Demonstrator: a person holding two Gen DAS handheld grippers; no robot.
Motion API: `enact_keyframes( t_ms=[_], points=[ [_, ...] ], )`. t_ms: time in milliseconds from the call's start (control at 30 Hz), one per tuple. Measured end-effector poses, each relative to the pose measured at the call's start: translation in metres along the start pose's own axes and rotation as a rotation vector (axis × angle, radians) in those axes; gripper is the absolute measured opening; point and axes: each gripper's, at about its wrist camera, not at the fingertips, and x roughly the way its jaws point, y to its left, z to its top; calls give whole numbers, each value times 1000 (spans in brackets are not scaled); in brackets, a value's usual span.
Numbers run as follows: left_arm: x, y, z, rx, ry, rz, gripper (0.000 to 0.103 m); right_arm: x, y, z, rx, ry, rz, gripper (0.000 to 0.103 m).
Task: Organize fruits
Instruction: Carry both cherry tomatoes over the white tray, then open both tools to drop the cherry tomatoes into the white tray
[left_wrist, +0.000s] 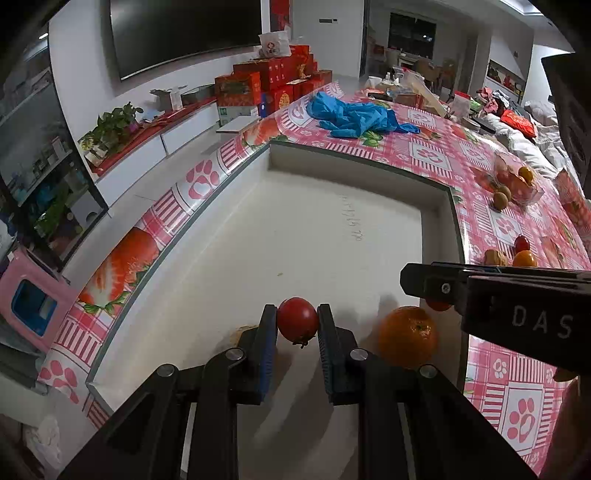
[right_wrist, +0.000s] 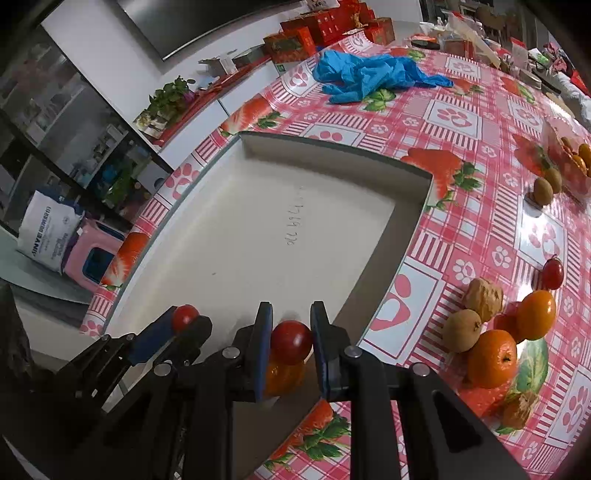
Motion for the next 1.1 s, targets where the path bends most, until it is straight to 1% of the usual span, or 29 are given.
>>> enact_keyframes(
  t_ms=[67, 133, 233, 267, 300, 333, 367, 400, 433, 500, 567, 767, 833, 900, 1100],
  points=[
    [1, 0, 0, 1, 5, 10, 23, 0, -3, 0, 3, 3, -1, 28],
    [2, -1, -1, 0, 15, 11, 23, 0, -4, 0, 8, 5, -1, 47],
    [4, -2, -1, 3, 29, 4, 24, -2, -2, 1, -1, -3, 17, 60],
    [4, -2, -2, 5, 32, 5, 29, -3, 1, 0, -7, -4, 17, 63],
    [3, -3, -2, 6, 31, 7, 55, -4, 3, 0, -12, -6, 18, 67],
    [1, -3, -2, 3, 23, 12, 73, -4, 4, 0, -16, -8, 20, 72],
    [-3, -2, -3, -6, -1, 28, 94, -6, 6, 0, -23, -13, 24, 74],
    [-10, -2, -3, -18, -43, 41, 95, -8, 7, 0, -27, -19, 24, 78],
    [-14, -2, -3, -18, -64, 38, 95, -10, 8, 0, -31, -25, 23, 80],
    [-15, -3, -1, 0, -51, 36, 95, -15, 9, 0, -33, -33, 11, 81],
    [-15, -4, 1, 9, -48, 54, 95, -19, 8, 0, -28, -39, 9, 83],
    [-19, -8, 0, 3, -42, 52, 95, -31, -3, -2, -12, -57, -5, 90],
    [-21, -12, 0, 9, -43, 50, 95, -35, -7, -4, -4, -67, -13, 98],
    [-23, -17, -1, 15, -40, 46, 95, -40, -11, -6, -3, -87, -26, 103],
    [-30, -30, 0, 48, -46, 43, 95, -55, -20, -13, -35, -120, -90, 103]
  ],
)
